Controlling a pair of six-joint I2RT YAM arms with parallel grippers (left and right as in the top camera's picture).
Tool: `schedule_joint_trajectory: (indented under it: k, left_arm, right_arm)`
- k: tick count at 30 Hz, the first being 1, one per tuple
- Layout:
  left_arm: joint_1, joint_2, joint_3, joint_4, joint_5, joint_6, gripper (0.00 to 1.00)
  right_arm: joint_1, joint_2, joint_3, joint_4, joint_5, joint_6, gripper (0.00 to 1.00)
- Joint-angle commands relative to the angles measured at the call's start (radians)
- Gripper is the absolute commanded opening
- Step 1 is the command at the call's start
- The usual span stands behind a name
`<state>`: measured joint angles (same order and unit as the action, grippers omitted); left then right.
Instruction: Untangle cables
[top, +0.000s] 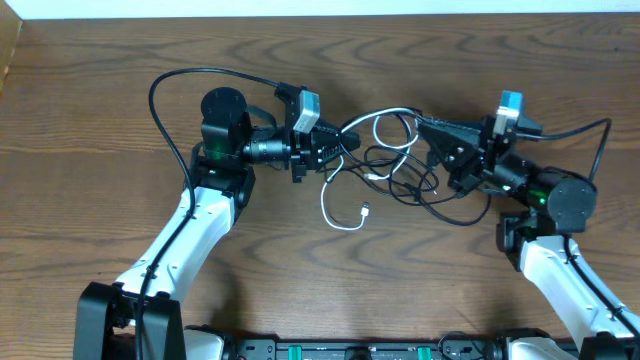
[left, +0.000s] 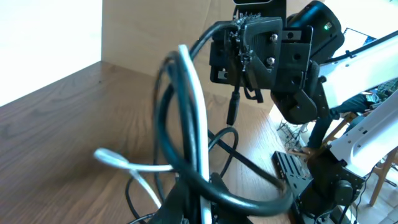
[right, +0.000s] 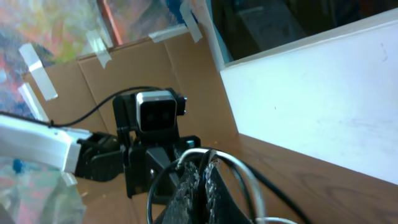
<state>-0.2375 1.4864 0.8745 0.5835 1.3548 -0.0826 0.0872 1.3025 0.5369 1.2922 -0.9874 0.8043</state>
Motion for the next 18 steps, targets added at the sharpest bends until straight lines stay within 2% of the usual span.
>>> schedule_joint_trajectory:
  k: [1,12,18]
  left_arm:
    - [-0.027,-0.011,0.009,0.001,-0.002,-0.009,0.07]
    - [-0.057,-0.011,0.009,0.000,-0.001,-0.009,0.08]
    - [-0.074,-0.011,0.009,0.000,-0.001,-0.009,0.07]
  right_arm:
    - [0.043,-0.002,0.007,-0.018,0.071,-0.018,0.01]
    - [0.097,0.000,0.007,-0.053,0.179,-0.045,0.01]
    - [0.129,0.000,0.007,-0.054,0.204,-0.165,0.01]
